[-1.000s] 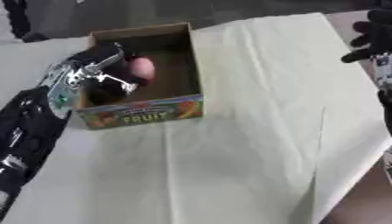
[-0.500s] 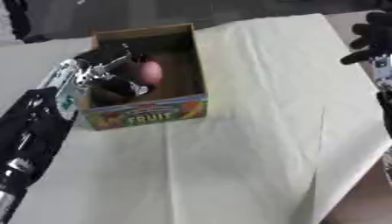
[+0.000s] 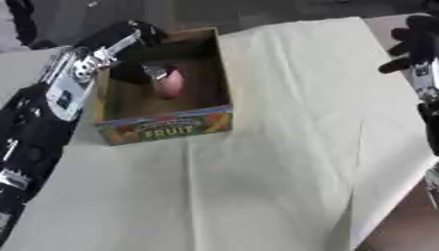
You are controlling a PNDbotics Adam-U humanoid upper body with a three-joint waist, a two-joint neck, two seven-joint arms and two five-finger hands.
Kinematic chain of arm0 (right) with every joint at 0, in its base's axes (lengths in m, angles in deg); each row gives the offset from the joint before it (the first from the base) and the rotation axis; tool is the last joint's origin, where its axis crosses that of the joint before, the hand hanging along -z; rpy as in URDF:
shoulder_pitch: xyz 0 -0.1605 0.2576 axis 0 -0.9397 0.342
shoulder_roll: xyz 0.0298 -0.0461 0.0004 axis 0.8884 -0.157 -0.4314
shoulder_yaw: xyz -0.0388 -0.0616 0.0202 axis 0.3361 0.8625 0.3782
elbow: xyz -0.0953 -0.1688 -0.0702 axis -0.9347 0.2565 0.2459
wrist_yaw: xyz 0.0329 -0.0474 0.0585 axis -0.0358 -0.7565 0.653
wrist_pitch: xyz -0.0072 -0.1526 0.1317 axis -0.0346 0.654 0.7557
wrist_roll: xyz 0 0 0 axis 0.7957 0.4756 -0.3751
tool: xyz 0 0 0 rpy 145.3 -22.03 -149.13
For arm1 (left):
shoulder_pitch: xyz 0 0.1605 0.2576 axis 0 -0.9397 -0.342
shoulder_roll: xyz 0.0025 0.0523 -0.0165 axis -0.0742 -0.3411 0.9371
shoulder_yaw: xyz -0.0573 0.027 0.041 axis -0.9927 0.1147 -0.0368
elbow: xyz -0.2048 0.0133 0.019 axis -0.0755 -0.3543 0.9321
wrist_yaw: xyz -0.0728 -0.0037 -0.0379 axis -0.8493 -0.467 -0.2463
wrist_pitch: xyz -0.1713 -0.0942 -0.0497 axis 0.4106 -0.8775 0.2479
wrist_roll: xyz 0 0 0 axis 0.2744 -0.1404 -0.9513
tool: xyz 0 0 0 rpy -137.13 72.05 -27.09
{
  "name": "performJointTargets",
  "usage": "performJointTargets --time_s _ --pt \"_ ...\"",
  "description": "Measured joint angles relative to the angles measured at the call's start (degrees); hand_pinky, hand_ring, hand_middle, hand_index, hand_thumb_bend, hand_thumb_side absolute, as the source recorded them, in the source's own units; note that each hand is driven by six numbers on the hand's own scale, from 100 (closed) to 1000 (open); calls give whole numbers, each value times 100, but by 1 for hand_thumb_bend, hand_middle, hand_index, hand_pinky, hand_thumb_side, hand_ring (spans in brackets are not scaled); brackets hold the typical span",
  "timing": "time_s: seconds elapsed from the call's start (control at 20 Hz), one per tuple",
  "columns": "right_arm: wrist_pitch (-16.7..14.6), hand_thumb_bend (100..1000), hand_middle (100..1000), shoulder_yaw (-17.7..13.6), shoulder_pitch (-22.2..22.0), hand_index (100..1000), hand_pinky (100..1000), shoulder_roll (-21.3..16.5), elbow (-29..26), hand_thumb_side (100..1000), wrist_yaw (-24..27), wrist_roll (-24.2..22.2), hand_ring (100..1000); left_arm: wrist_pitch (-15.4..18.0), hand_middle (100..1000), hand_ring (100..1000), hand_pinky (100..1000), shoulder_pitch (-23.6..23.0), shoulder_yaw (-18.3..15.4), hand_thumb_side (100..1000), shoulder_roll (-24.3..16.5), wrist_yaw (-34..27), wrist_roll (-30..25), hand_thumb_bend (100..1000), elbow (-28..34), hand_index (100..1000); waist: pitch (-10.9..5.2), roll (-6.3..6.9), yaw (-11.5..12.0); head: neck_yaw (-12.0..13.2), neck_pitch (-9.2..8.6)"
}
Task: Pick up objects on the table and place them in the box.
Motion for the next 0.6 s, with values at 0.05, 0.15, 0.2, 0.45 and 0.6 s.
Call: performJointTargets --time_s 0.05,0.15,0.2,0.45,0.6 --pt "0 149 518 -1 0 776 545 0 0 628 0 0 797 -37 680 734 717 -1 -6 549 -16 -142 -41 330 72 854 -2 -12 0 -1 5" --pt "0 148 518 -2 0 776 545 1 0 628 0 0 797 -110 682 736 719 -3 -7 550 -60 -387 -125 331 214 858 -21 -30 13 -4 19" --pt "0 148 518 -2 0 776 545 3 0 628 0 0 797 -141 676 731 716 -3 -7 550 -88 -467 -163 320 289 853 -33 -28 26 -8 21" --pt "-1 145 519 -20 -38 776 546 7 0 627 0 4 797 -318 622 692 686 -89 -28 513 -170 -983 -231 211 884 799 -81 -41 96 -54 28" --pt "-3 144 519 -35 -76 776 546 7 0 626 0 15 797 -511 613 680 676 -244 -43 488 -319 -1492 -240 181 1642 793 -127 -56 172 -120 78"
